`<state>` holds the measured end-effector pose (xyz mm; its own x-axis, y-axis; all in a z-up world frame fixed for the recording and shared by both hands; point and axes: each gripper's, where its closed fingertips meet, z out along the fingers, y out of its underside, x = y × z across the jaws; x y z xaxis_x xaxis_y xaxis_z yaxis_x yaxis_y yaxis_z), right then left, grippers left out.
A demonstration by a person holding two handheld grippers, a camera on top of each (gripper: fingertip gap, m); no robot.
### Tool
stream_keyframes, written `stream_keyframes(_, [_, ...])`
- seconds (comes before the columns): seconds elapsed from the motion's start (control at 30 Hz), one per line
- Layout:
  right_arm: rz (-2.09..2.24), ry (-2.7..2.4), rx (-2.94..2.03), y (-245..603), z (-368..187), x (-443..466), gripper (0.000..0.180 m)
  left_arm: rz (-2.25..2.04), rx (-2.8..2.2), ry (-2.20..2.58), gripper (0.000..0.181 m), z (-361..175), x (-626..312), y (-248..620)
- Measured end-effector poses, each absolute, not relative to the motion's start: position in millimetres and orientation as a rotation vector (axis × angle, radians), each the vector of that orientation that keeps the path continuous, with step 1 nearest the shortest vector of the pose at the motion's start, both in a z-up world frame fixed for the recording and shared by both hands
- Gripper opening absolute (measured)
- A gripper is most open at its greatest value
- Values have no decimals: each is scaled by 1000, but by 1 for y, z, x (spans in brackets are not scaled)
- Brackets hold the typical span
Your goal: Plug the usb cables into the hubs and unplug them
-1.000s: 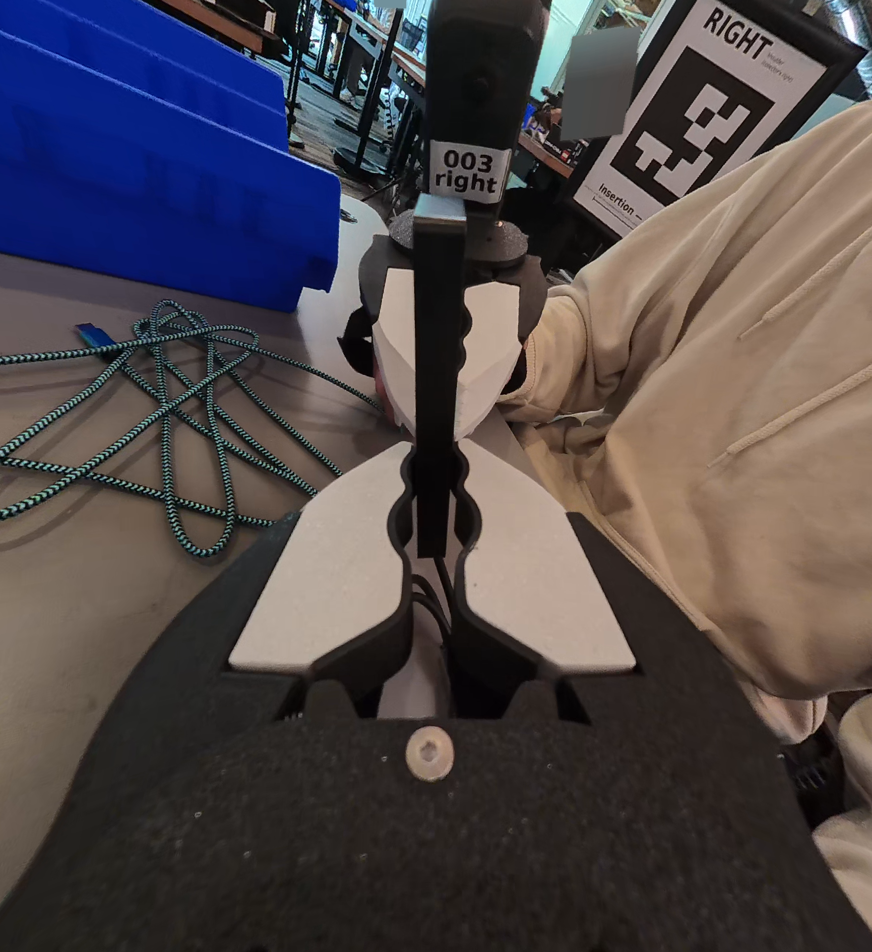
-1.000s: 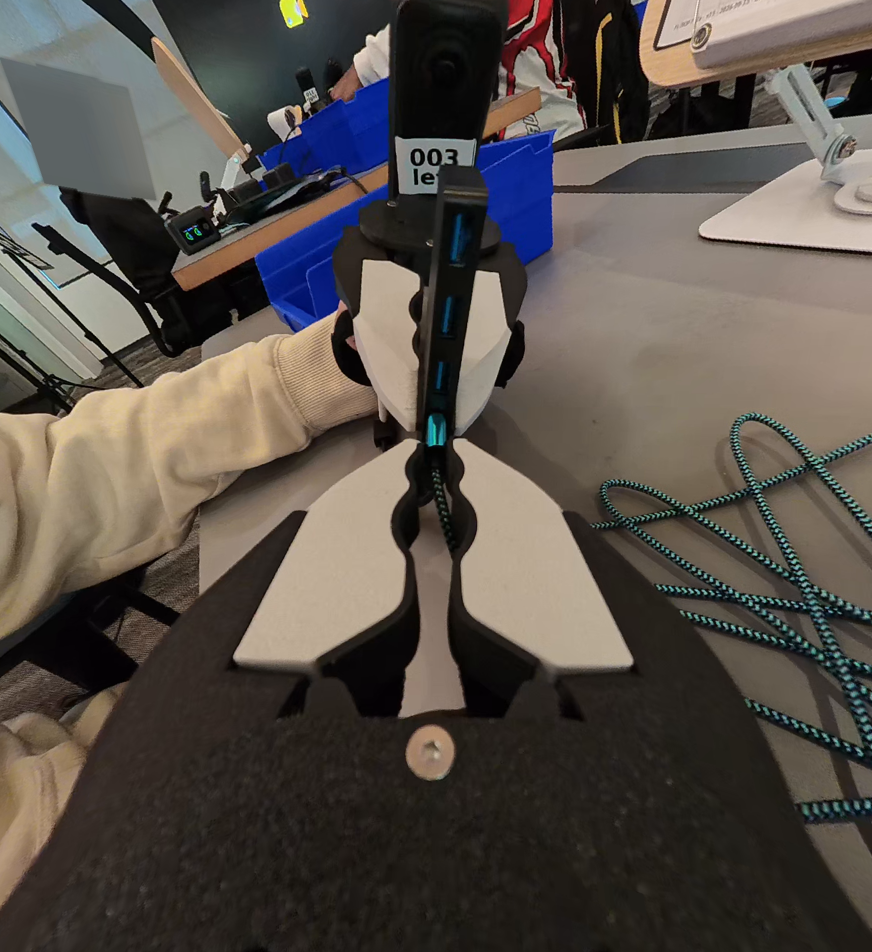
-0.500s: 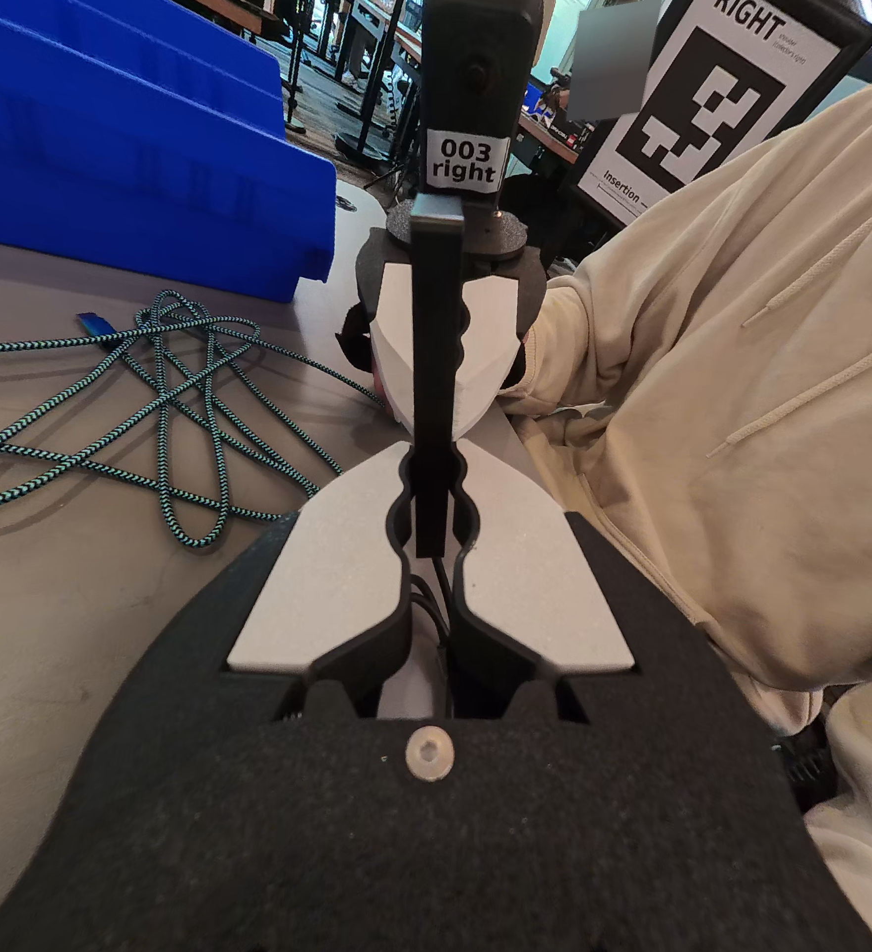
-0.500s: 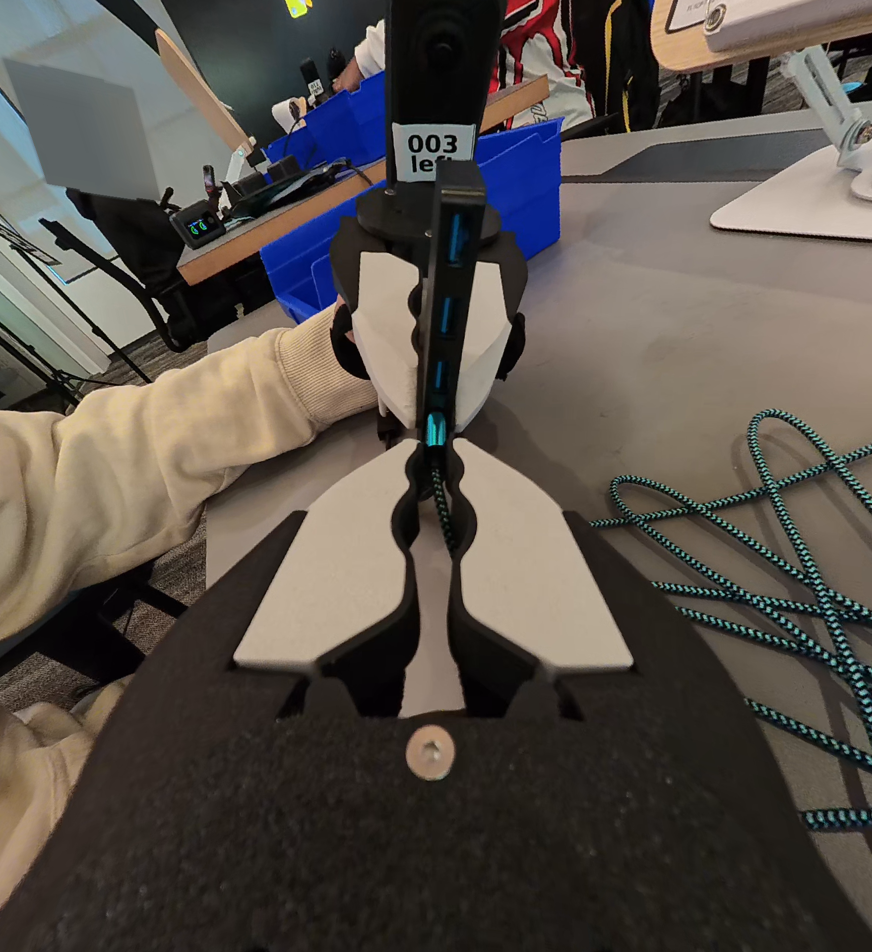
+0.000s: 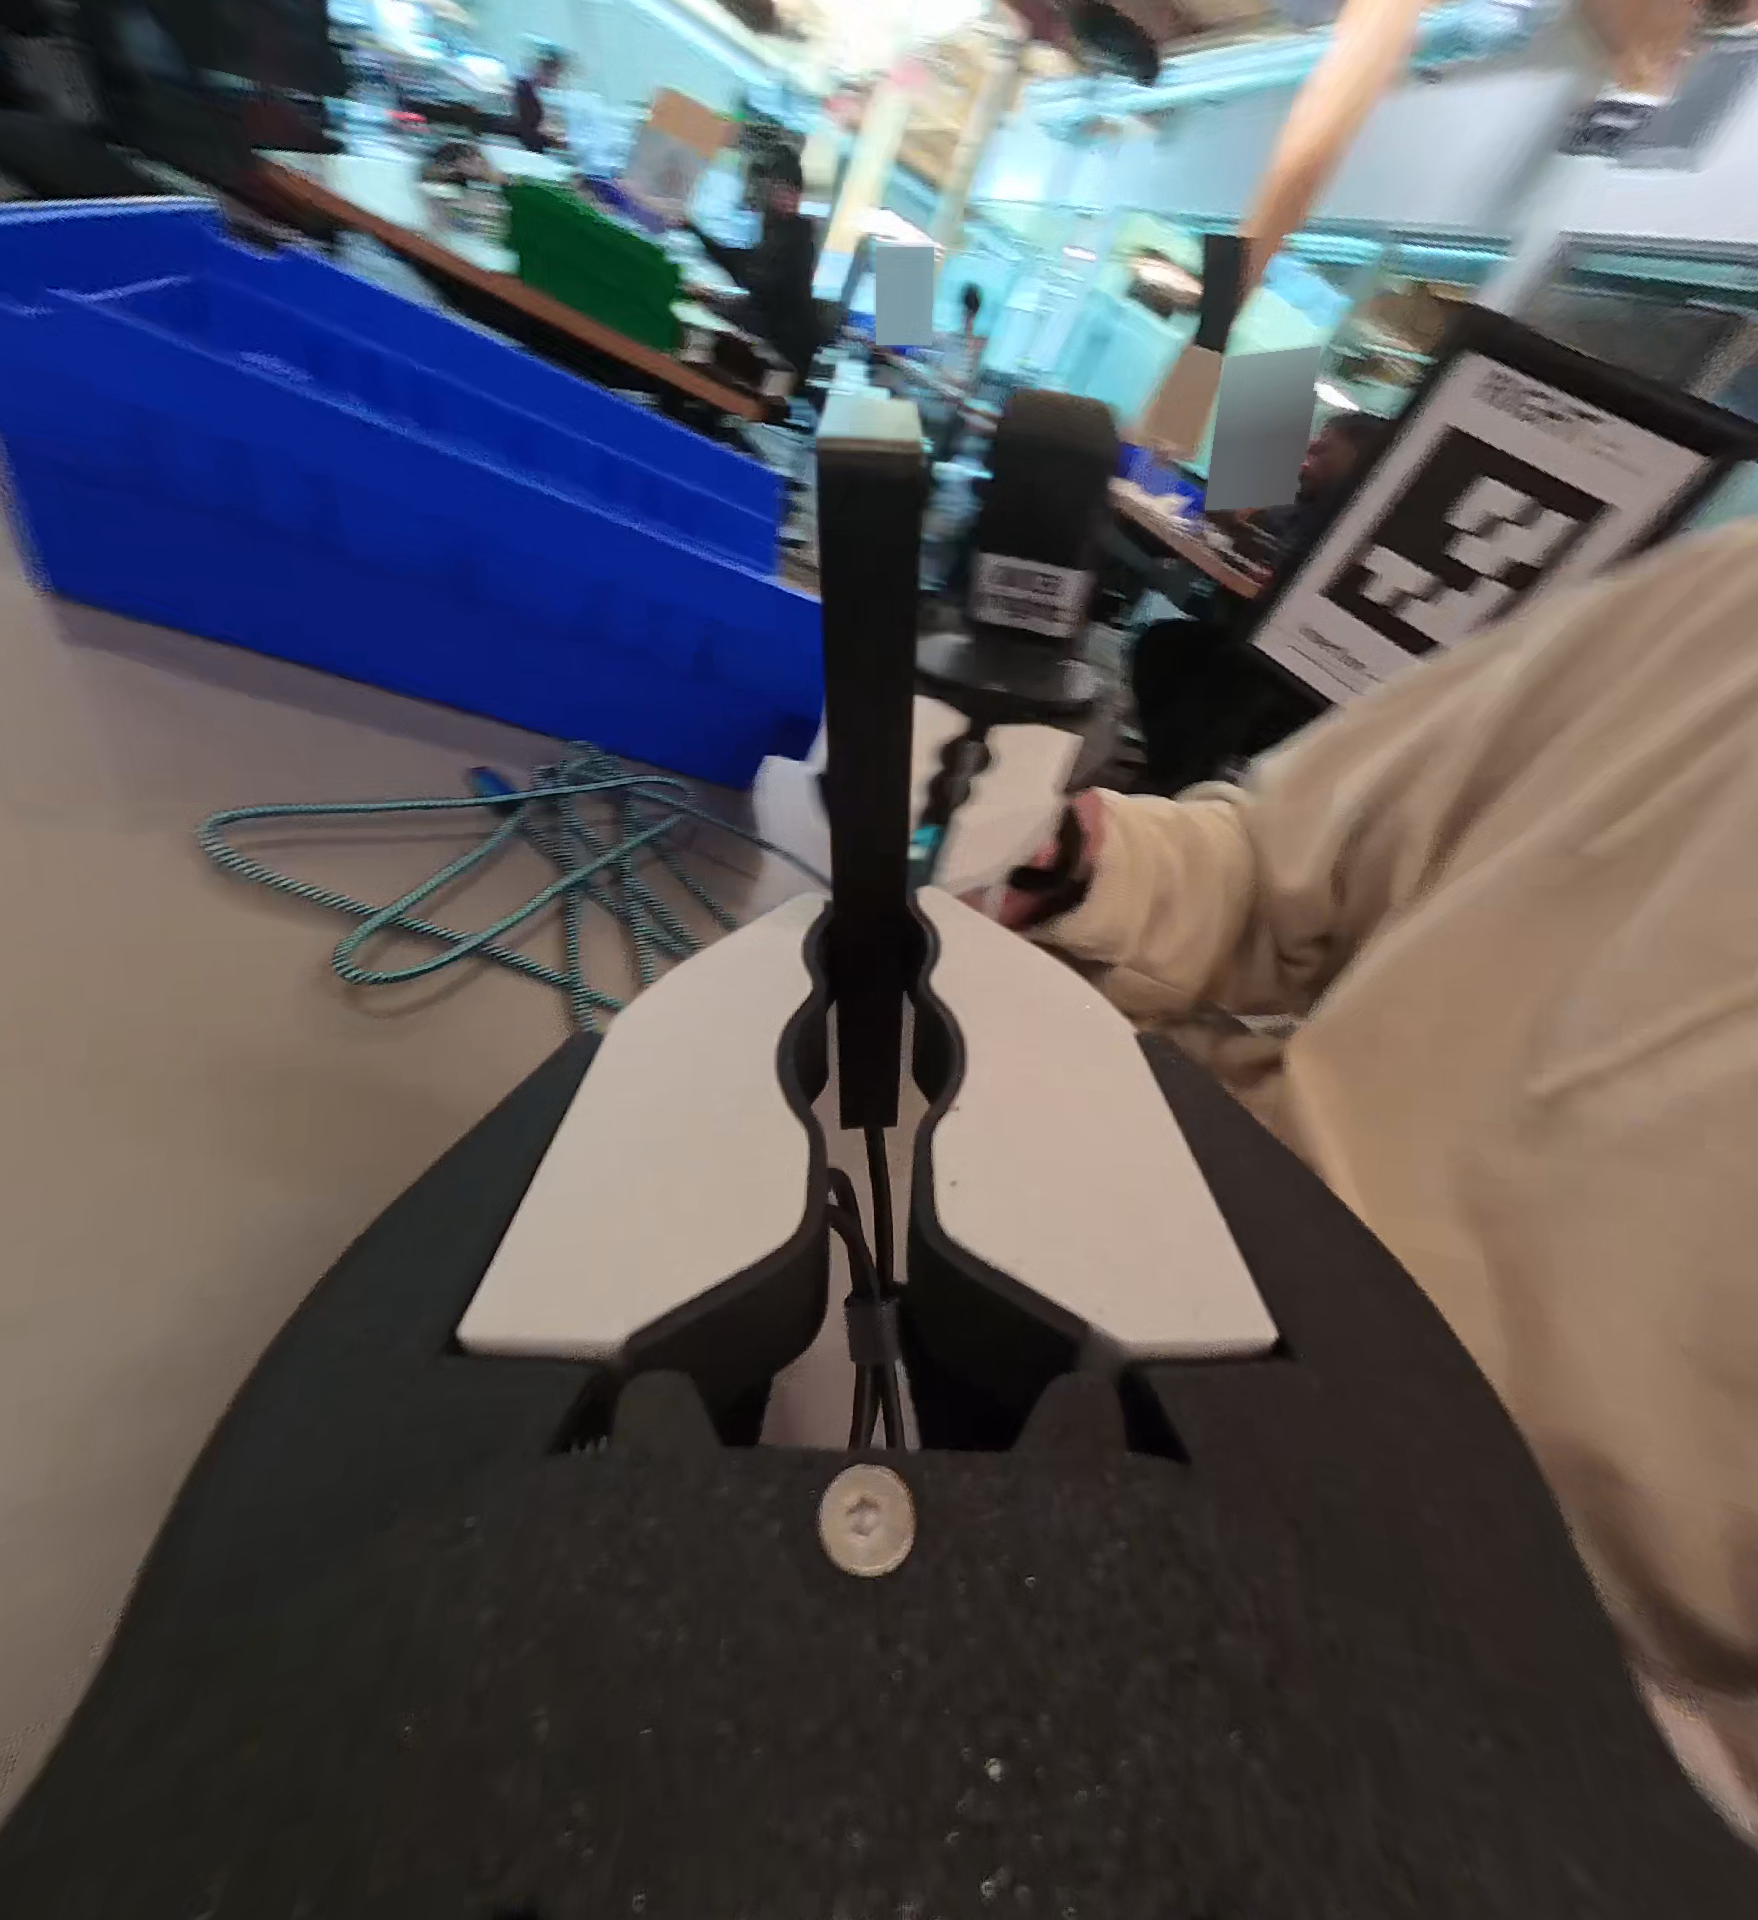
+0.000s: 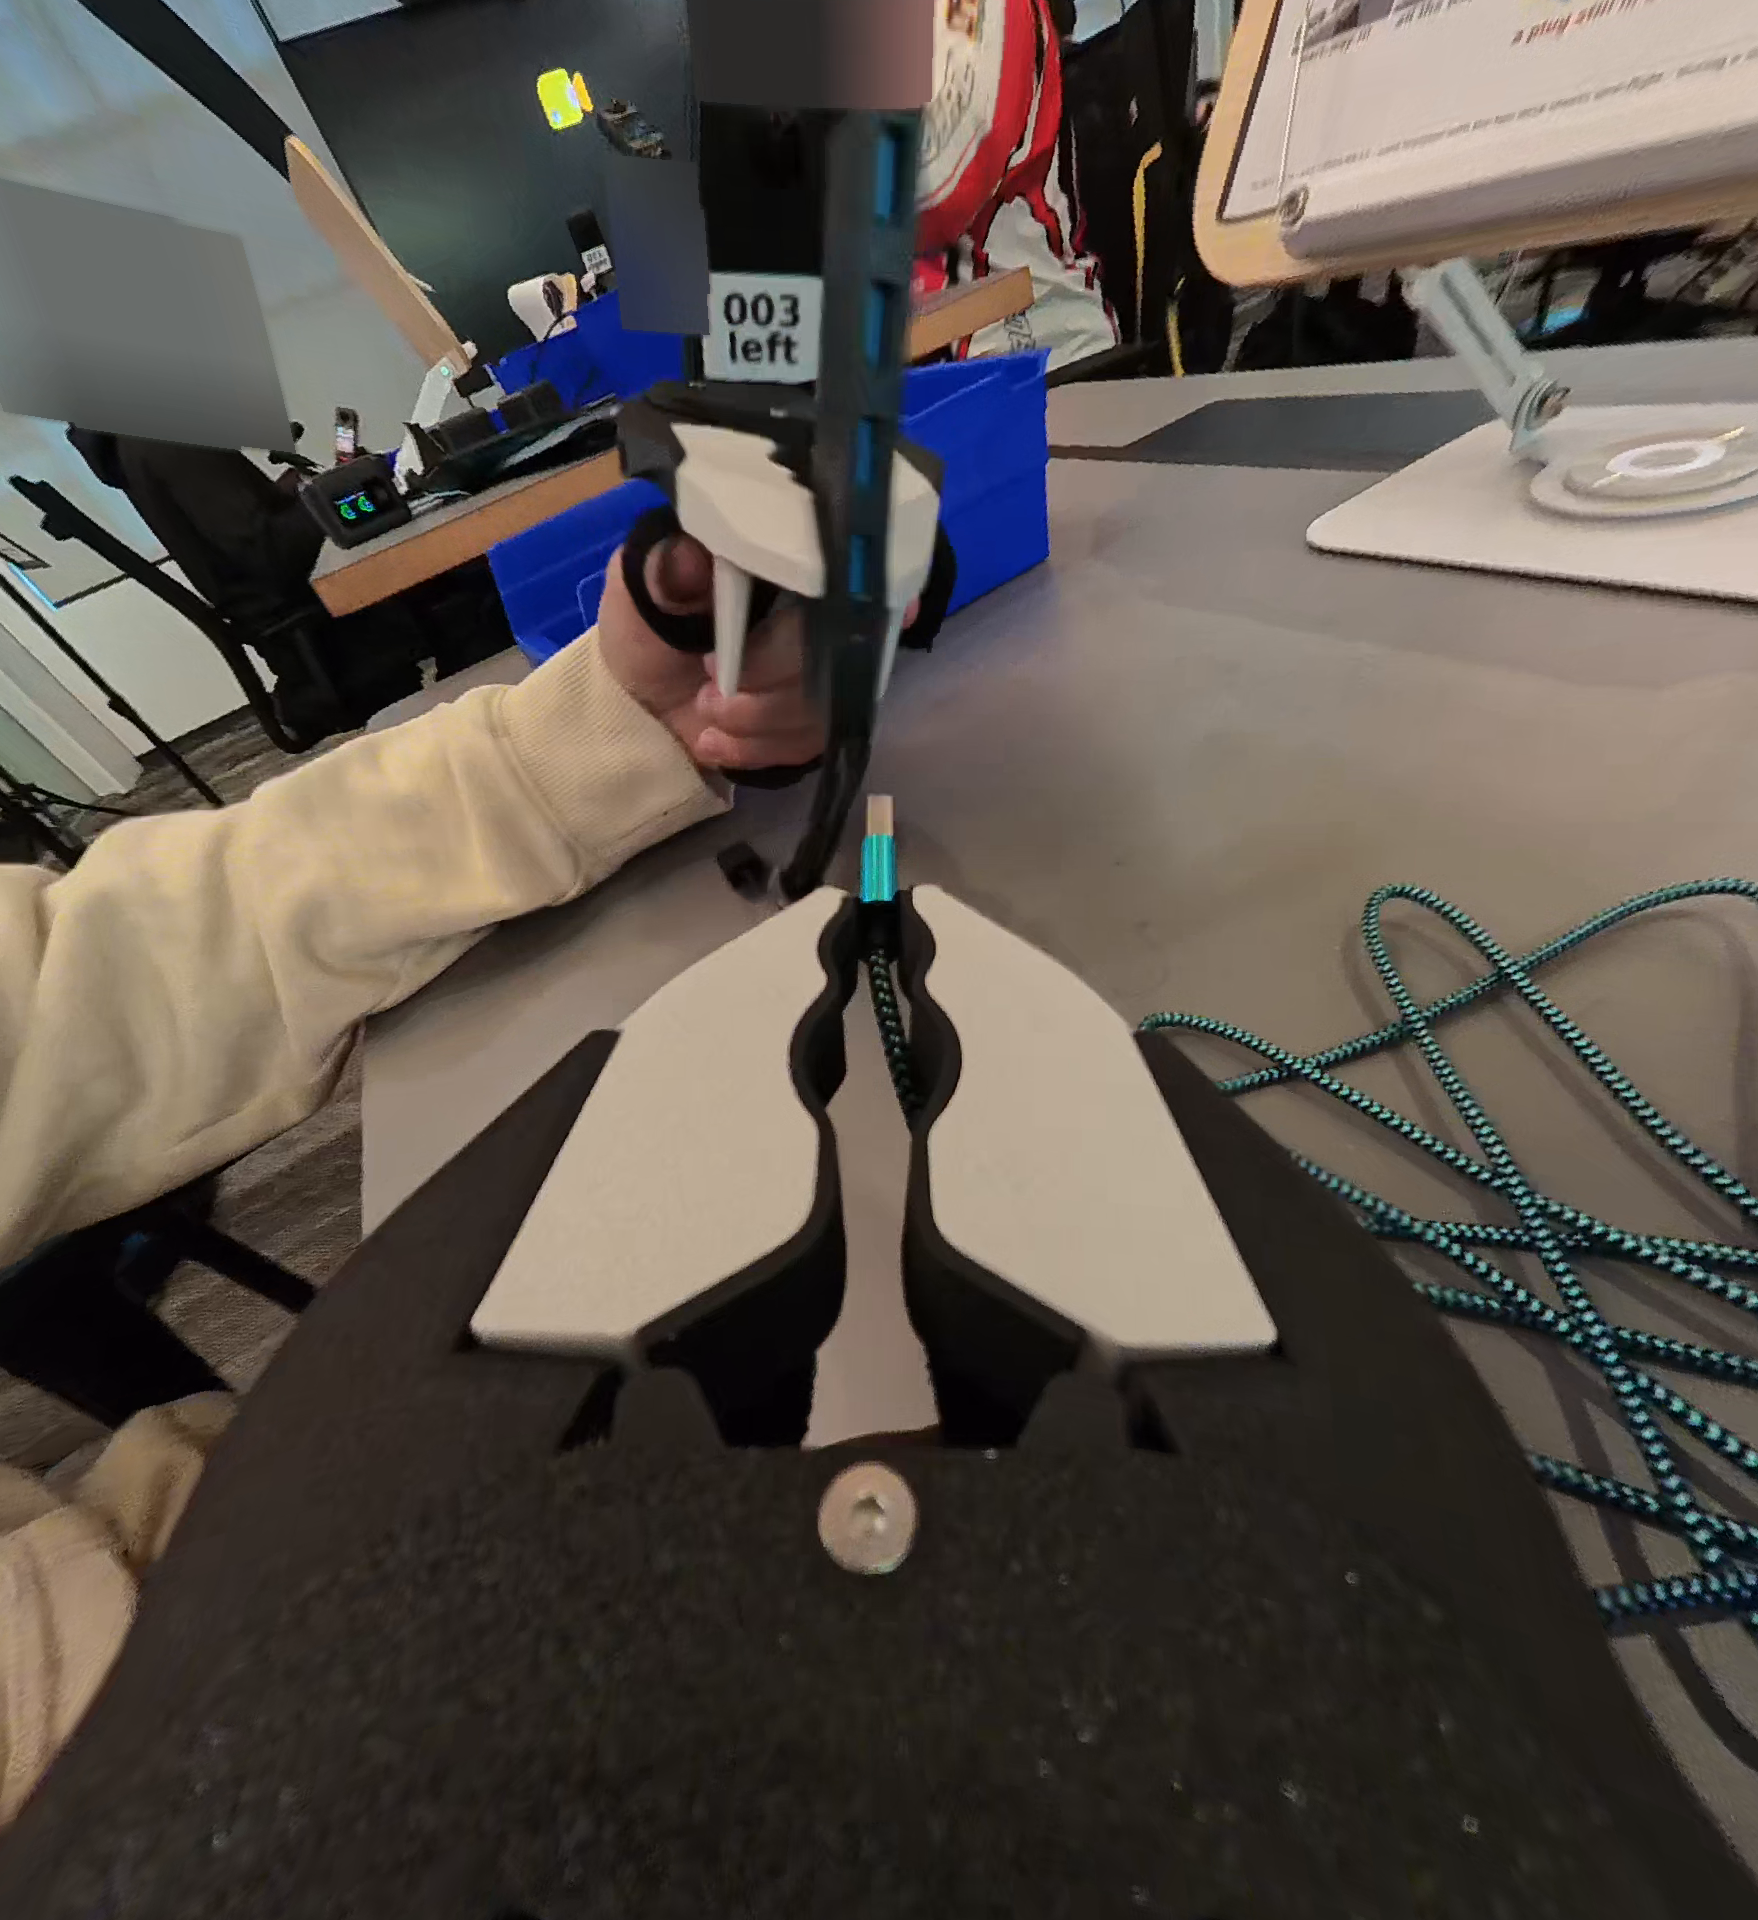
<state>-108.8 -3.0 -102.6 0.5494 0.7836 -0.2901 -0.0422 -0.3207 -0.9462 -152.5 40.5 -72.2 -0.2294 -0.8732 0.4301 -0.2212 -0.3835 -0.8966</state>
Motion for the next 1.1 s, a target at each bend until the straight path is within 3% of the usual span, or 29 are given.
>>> stream_keyframes(0.2, [740, -630, -1694, 2, -104, -106, 6, -844, -1942, 768, 10, -117, -178, 82])
stream_keyframes(0.4, [607, -616, -1718, 7, -108, -102, 7, -397, -1905, 490, 10, -110, -228, 71])
stream_keyframes(0.8, [711, -740, -1683, 3, -102, -120, 6, -364, -1851, 540, 10, -115, -219, 60])
stream_keyframes(0.93, [664, -820, -1672, 30, -26, -122, 6, -343, -1830, 557, 10, -114, -219, 60])
stream_keyframes(1.1, [677, -812, -1585, 62, 144, -101, 6, -362, -1833, 530, 10, -113, -227, 63])
